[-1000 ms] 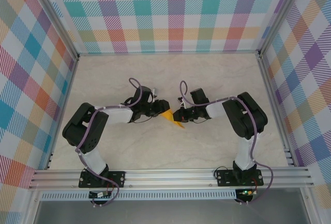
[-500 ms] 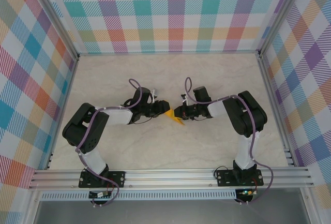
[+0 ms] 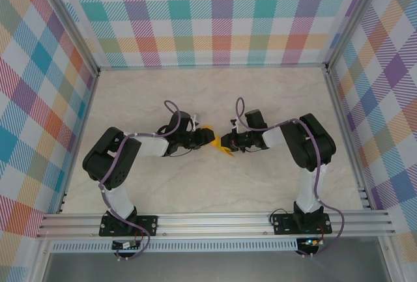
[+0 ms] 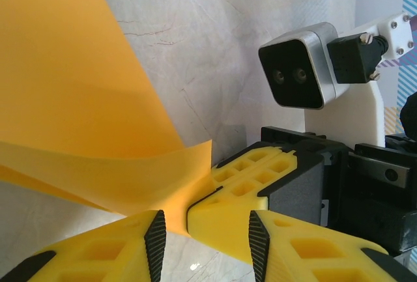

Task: Fold a paper plane with a square sheet of paper (pick it up from the middle)
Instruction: Fold the wing for the fifth time at the center of the table.

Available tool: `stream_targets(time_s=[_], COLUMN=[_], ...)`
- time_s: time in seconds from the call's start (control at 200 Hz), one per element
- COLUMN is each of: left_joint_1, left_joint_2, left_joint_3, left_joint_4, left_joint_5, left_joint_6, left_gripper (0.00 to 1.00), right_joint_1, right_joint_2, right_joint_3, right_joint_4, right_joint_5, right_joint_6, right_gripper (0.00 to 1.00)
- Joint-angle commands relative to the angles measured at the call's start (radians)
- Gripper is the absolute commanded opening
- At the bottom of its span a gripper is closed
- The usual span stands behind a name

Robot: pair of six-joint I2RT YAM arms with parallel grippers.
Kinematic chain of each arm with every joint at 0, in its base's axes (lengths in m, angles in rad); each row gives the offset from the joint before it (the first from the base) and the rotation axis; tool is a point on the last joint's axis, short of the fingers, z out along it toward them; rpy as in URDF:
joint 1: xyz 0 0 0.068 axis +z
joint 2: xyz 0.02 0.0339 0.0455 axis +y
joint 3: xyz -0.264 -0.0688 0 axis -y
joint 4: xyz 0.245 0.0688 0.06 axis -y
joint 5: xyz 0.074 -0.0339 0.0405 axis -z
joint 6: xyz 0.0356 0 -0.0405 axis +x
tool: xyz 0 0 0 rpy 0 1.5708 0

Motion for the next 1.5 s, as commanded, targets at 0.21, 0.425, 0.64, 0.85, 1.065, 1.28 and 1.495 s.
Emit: stream_targets(time_s=[0.21,0.425,0.64,0.85,1.065,1.28,1.495], left_joint_1=[-0.019,-0.02,-0.023,-0.025,-0.025,-0.025,-0.025], left_joint_2=[0.033,0.043,0.059,0.076,0.098,0.108,0.119], left_joint_3=[0.024,0.038,0.053,0.066,0.086,0.096,0.1], left_joint_4=[0.043,0.05,0.051,0.037,0.016,-0.019,-0.048], left_joint_5=[0.022,0.032,0.034,0.021,-0.005,-0.038,-0.05], left_joint_6=[0.012,0.011,0.013,0.011,0.011,0.012,0.013], left_gripper=[0.4,0.4,0.39,0.38,0.35,0.3,0.28], right_joint_1=[-0.021,-0.026,-0.032,-0.034,-0.034,-0.033,-0.033], right_joint_2=[0.033,0.042,0.049,0.054,0.055,0.059,0.064], right_joint_3=[-0.018,-0.018,-0.02,-0.014,-0.008,0.004,0.009], right_joint_4=[0.069,0.073,0.067,0.041,0.002,-0.057,-0.086], right_joint_5=[-0.043,-0.049,-0.045,-0.039,-0.029,-0.008,0.005], right_joint_6=[0.121,0.165,0.194,0.194,0.173,0.146,0.128], right_gripper=[0.0,0.0,0.0,0.0,0.0,0.0,0.0])
